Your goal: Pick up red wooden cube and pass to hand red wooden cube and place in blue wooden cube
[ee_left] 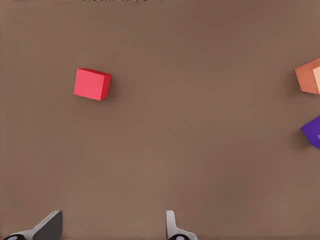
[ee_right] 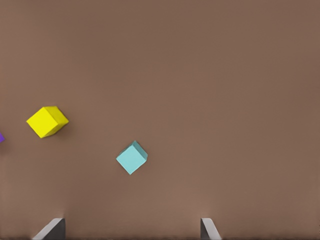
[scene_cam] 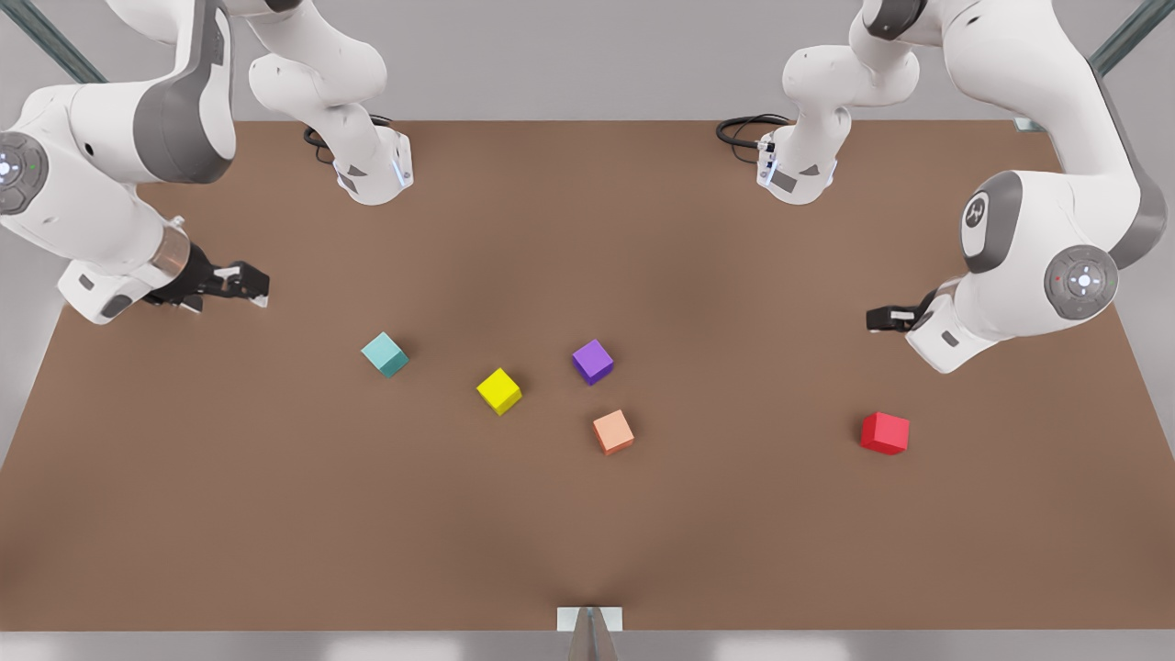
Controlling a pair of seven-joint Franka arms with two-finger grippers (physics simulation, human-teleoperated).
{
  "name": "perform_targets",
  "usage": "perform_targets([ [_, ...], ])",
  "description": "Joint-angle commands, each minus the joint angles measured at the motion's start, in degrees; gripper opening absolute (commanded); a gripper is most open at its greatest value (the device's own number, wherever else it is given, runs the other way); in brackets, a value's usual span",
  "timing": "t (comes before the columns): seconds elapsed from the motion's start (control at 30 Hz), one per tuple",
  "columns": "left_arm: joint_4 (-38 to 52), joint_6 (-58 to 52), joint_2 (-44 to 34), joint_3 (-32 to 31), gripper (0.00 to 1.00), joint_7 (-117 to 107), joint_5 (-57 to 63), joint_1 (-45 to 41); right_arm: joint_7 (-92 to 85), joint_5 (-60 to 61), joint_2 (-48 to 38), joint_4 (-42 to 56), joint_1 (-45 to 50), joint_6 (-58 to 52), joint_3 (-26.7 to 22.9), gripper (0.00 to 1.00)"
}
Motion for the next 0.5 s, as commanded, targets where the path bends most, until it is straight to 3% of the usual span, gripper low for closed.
perform_targets([
  [0.0,0.1,0.5,-0.1,0.0,1.0,3.8,0.4,0.0,-0.4,-0.3,-0.2,-0.1,-0.1,-3.7,-0.1,1.0],
  [0.1,0.3,0.5,1.0,0.0,1.0,3.9,0.5,0.0,-0.5,-0.6,0.1,-0.4,-0.5,-3.7,-0.1,1.0],
  [0.3,8.3,20.8,21.7,4.4,1.0,13.4,3.4,3.0,-0.6,0.1,1.2,-1.1,-0.8,-3.0,0.2,1.0],
  [0.47,7.8,24.1,25.6,4.6,1.0,24.7,4.9,4.7,-1.3,0.5,1.9,-1.9,-1.6,-2.8,0.1,1.0],
])
